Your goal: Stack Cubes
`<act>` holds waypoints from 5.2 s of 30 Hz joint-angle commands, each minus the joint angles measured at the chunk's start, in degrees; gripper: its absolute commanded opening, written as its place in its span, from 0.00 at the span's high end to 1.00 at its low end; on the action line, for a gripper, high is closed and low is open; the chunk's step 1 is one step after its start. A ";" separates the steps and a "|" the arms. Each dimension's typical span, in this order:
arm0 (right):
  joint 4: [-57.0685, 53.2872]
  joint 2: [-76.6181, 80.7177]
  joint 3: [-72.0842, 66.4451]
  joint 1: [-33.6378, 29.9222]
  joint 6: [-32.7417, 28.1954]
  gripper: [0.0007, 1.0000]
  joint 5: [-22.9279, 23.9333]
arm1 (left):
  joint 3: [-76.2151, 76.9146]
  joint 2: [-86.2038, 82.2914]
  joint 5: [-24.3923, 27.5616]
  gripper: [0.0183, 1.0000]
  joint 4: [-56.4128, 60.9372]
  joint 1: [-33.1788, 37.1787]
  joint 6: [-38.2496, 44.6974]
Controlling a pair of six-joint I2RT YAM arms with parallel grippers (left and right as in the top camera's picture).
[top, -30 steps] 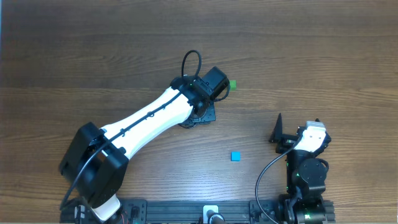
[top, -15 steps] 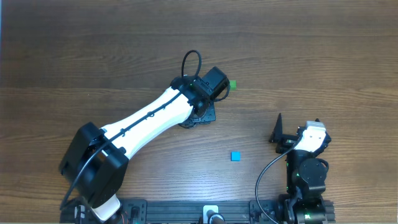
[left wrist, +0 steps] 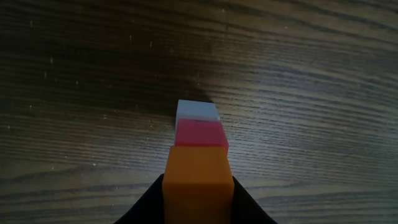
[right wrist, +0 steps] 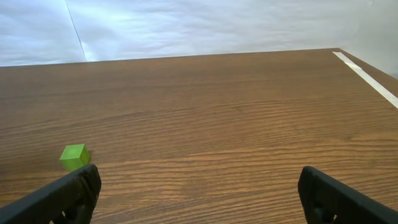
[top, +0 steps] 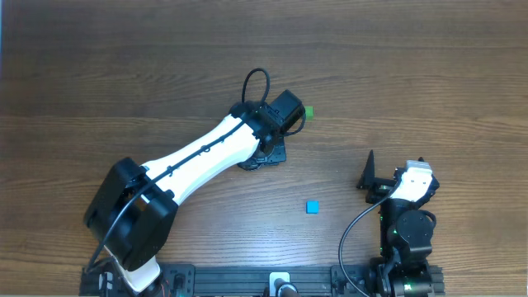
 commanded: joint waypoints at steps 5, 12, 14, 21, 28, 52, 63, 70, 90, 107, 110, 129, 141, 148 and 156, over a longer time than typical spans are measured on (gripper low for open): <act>0.09 -0.33 -0.44 -0.26 -0.46 0.01 0.55 | 0.98 0.83 0.33 0.83 0.15 0.20 0.83; 0.09 -0.33 -0.44 -0.26 -0.46 0.01 0.55 | 0.98 1.03 0.31 0.70 0.17 0.20 0.81; 0.09 -0.33 -0.44 -0.26 -0.46 0.01 0.55 | 0.98 1.03 0.11 0.66 0.17 0.20 0.81; 0.09 -0.33 -0.44 -0.26 -0.46 0.01 0.55 | 0.98 1.03 -0.13 0.55 0.17 0.22 0.81; 0.09 -0.33 -0.44 -0.26 -0.46 0.01 0.55 | 0.98 -0.22 -0.98 0.04 1.29 0.22 0.55; 0.09 -0.33 -0.44 -0.26 -0.46 0.01 0.55 | -8.96 -43.89 -11.63 0.00 10.21 16.44 7.80; 0.09 -0.33 -0.44 -0.26 -0.46 0.01 0.55 | -37.59 -75.25 -0.76 0.00 31.52 39.12 28.89; 0.09 -0.33 -0.44 -0.26 -0.46 0.01 0.55 | -53.55 -92.80 1.44 0.00 34.99 41.94 35.30; 0.09 -0.35 -0.44 -0.26 -0.46 0.01 0.55 | -74.93 -105.53 8.24 0.00 50.36 42.12 45.83; 0.09 -0.33 -0.44 -0.26 -0.44 0.01 0.52 | -78.20 -107.27 8.07 0.00 50.62 43.47 45.81; 0.09 -0.33 -0.44 -0.26 -0.46 0.01 0.52 | -78.20 -107.27 8.07 0.00 50.62 44.09 45.79; 0.09 -0.33 -0.44 -0.26 -0.46 0.01 0.55 | -78.20 -107.27 8.07 0.00 50.62 44.98 45.79; 4.17 -0.33 -0.44 -0.26 3.91 0.01 -4.96 | -78.20 -107.27 8.07 0.00 50.62 44.98 45.79; 10.29 -0.31 2.93 -0.26 10.34 0.01 -28.06 | -78.20 -107.27 8.07 0.00 50.62 44.98 45.79; -5.70 8.17 25.53 0.28 10.86 0.01 -30.08 | -78.20 -107.27 8.07 0.00 50.62 44.98 45.81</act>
